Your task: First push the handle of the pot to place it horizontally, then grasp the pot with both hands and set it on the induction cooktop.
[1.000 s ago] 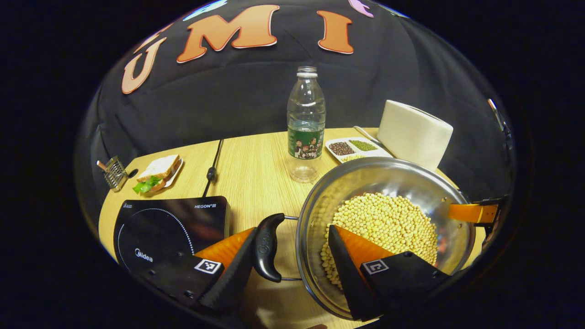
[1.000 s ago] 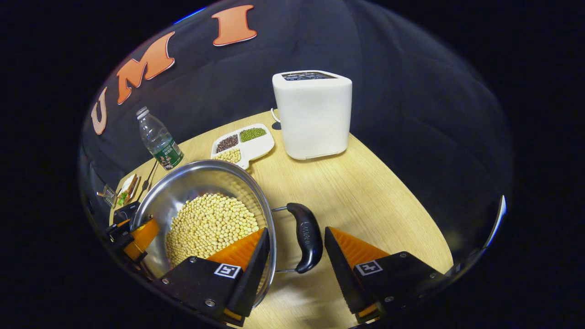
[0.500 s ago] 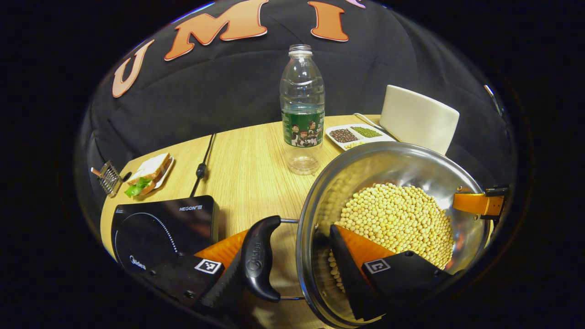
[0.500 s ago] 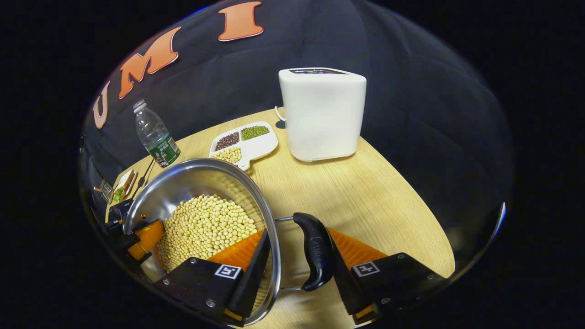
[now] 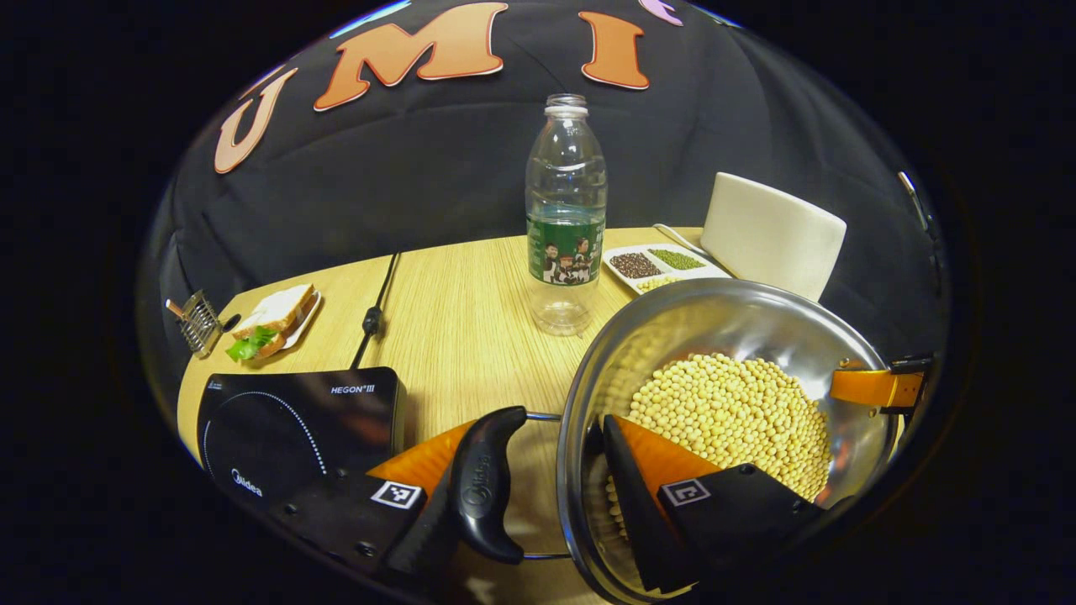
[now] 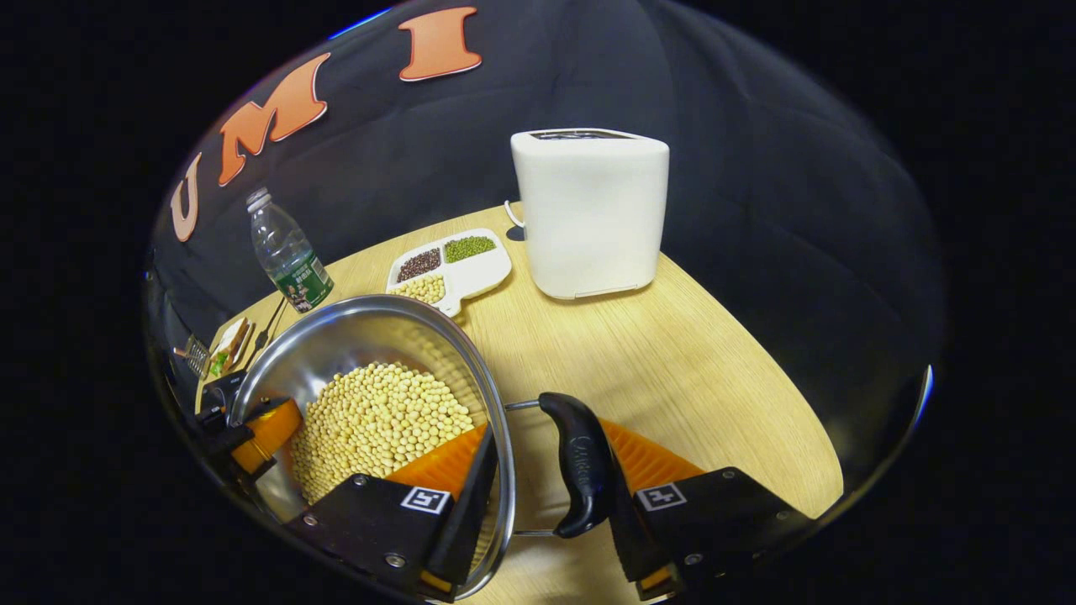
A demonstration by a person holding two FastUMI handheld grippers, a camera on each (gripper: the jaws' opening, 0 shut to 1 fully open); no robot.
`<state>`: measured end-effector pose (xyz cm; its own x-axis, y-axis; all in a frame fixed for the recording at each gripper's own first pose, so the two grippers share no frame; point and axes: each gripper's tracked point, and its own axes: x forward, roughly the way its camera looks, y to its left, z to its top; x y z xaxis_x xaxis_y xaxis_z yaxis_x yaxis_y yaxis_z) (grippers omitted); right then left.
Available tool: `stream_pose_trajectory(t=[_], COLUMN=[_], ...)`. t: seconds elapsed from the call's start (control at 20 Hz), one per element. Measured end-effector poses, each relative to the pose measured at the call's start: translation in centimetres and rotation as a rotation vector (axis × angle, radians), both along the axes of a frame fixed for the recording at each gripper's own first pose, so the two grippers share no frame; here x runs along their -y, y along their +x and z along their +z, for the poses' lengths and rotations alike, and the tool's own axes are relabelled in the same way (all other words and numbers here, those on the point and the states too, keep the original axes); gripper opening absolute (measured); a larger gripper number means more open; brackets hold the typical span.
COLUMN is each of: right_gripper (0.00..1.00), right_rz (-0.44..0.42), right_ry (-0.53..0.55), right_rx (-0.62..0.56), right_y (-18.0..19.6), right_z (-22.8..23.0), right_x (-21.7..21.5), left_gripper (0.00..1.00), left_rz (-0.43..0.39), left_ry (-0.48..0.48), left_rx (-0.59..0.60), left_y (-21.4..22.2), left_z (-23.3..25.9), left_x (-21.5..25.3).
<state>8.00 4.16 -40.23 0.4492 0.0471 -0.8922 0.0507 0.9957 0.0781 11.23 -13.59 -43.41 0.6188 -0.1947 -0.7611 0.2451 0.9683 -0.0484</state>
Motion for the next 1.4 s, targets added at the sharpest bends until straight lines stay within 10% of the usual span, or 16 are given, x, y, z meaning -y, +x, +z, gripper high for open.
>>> stream_pose_trajectory(t=[0.6, 1.4], right_gripper=[0.61, 0.61], right_rz=[-0.019, 0.162], right_ry=[0.064, 0.123], right_rx=[0.084, 0.135], right_y=[-0.4, -1.4], right_z=[6.2, 14.3], right_x=[-1.2, -12.5], left_gripper=[0.88, 0.84], left_rz=[0.015, 0.157], left_ry=[0.014, 0.087], left_rx=[0.083, 0.153], left_y=[-0.2, -2.1], left_z=[7.1, 17.0], left_x=[-2.0, -15.5])
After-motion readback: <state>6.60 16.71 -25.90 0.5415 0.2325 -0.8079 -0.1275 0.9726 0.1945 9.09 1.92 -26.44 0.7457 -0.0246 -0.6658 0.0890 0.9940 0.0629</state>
